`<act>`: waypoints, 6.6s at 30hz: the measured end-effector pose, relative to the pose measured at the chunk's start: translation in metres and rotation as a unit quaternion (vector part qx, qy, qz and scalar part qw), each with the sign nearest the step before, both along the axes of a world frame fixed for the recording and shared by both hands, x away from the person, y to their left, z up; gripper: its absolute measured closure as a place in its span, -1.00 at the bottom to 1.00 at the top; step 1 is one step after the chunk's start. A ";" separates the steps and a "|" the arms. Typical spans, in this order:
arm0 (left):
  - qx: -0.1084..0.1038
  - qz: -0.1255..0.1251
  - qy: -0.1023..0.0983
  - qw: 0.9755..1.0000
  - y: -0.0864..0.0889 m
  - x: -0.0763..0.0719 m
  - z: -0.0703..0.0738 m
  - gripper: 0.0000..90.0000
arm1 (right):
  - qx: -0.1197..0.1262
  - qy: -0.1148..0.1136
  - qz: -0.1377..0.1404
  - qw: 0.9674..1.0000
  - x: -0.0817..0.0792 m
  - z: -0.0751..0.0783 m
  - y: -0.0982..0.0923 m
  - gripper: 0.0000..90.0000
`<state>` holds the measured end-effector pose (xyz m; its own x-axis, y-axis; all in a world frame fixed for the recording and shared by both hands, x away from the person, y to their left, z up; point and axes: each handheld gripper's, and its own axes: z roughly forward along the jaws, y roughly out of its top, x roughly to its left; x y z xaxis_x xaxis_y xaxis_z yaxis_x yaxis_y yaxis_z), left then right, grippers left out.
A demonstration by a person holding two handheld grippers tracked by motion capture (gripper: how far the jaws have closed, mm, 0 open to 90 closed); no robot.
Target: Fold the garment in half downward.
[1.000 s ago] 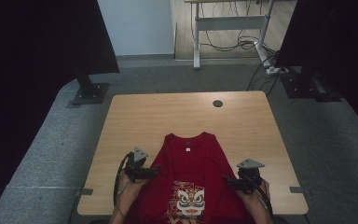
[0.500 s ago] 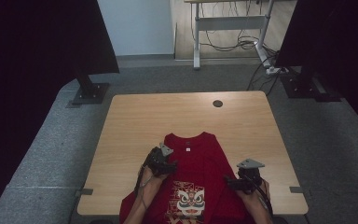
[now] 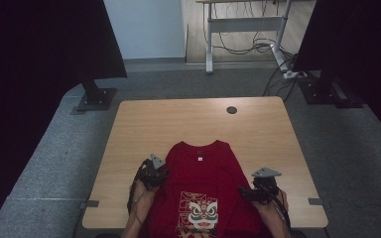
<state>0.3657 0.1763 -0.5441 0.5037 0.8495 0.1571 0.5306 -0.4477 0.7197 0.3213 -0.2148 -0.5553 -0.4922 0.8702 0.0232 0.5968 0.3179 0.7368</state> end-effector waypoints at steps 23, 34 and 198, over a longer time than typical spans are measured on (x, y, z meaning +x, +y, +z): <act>-0.037 -0.002 0.001 0.999 0.009 0.001 -0.004 0.40 | -0.062 -0.025 -0.048 0.997 0.033 0.005 0.011 -0.60; -0.082 0.014 0.032 0.996 0.018 0.009 -0.005 0.18 | -0.024 -0.031 -0.043 0.998 0.024 0.011 -0.012 -0.51; -0.053 -0.011 -0.009 0.999 0.037 0.028 -0.005 0.77 | -0.002 0.022 -0.057 0.998 0.023 0.008 -0.038 0.90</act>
<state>0.3936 0.2129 -0.5493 0.5204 0.8505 0.0764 0.5083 -0.3804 0.7726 0.3446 -0.2524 -0.5476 -0.3878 0.9210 0.0382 0.6610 0.2489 0.7079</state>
